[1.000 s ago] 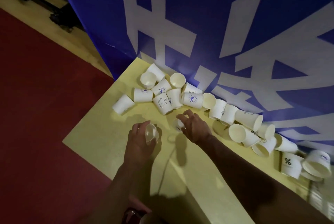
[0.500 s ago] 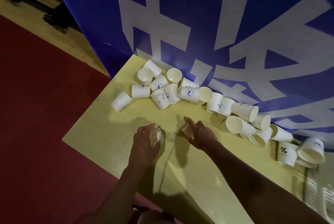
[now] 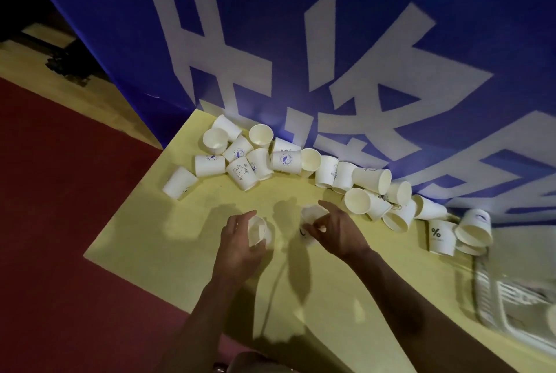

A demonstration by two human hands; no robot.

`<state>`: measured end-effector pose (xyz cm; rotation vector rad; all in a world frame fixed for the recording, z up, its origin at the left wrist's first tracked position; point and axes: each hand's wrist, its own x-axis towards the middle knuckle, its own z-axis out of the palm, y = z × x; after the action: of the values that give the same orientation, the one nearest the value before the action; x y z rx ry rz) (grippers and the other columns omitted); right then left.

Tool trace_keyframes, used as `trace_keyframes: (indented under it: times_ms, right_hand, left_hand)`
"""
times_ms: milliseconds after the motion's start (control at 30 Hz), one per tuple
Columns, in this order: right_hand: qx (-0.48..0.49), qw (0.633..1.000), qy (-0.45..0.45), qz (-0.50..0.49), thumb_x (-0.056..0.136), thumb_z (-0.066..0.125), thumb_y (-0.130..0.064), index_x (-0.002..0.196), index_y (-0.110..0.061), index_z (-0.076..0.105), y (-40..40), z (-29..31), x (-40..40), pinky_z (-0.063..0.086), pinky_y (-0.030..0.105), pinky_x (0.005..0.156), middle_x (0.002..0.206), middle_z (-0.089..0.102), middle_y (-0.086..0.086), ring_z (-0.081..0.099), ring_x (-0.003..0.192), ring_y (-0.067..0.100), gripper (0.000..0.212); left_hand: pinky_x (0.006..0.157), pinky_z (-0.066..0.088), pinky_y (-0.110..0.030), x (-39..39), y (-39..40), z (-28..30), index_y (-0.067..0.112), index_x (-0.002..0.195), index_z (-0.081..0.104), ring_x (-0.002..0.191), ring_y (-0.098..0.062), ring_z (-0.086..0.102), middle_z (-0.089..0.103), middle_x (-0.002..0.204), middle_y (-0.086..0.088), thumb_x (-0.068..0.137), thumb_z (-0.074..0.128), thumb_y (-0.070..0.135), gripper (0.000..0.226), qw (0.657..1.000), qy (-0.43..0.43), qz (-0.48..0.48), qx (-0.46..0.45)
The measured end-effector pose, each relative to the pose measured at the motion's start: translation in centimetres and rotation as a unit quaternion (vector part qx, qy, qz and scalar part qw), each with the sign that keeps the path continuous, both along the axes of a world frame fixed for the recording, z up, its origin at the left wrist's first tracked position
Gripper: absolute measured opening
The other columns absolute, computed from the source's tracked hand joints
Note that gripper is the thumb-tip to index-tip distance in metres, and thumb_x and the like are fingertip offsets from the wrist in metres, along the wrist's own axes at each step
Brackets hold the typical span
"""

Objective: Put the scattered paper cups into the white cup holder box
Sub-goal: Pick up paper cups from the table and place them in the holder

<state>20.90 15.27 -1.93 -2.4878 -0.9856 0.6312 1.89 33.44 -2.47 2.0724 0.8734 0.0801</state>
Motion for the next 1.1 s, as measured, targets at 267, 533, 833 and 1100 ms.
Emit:
trace_keyframes:
  times_ms: [267,533,833,1100]
  right_hand:
    - [0.071,0.990,-0.033,-0.118,0.087,0.077,-0.044,0.075,-0.018,0.075,-11.7,4.0,-2.3,0.054,0.026,0.084,0.121,0.069,0.005,0.066,0.106,0.012,0.028]
    - [0.155,0.967,-0.064,-0.192,0.082,0.076,-0.036,0.139,-0.028,0.047,-23.4,6.4,-3.0,0.049,0.023,0.078,0.120,0.048,-0.006,0.053,0.094,0.011,0.064]
    - [0.200,0.954,-0.103,-0.199,0.083,0.073,-0.037,0.127,-0.020,0.061,-38.8,8.2,-2.1,0.049,0.026,0.087,0.122,0.045,0.003,0.056,0.093,0.016,0.049]
    - [0.227,0.937,-0.096,-0.246,0.090,0.071,-0.049,0.125,-0.031,0.059,-50.6,7.7,-1.5,0.050,0.024,0.089,0.124,0.044,-0.009,0.058,0.100,0.012,0.041]
  left_hand:
    - [0.098,0.045,-0.033,5.5,-7.0,3.2,0.035,0.143,0.045,0.124,-0.018,0.045,0.045,0.133,0.010,0.084,0.077,0.025,0.068,0.992,-0.027,-0.121,0.035]
    - [0.098,0.046,-0.033,9.4,-16.9,6.1,0.036,0.144,0.043,0.123,-0.017,0.047,0.044,0.136,0.009,0.085,0.076,0.029,0.067,0.975,-0.057,-0.208,0.053]
    - [0.098,0.044,-0.029,12.0,-31.9,8.7,0.037,0.142,0.044,0.122,-0.015,0.048,0.044,0.134,0.012,0.085,0.076,0.031,0.066,0.966,-0.072,-0.239,0.070]
    - [0.098,0.045,-0.029,14.4,-44.1,9.5,0.037,0.143,0.044,0.122,-0.010,0.047,0.043,0.132,0.017,0.086,0.076,0.034,0.065,0.963,-0.090,-0.243,0.072]
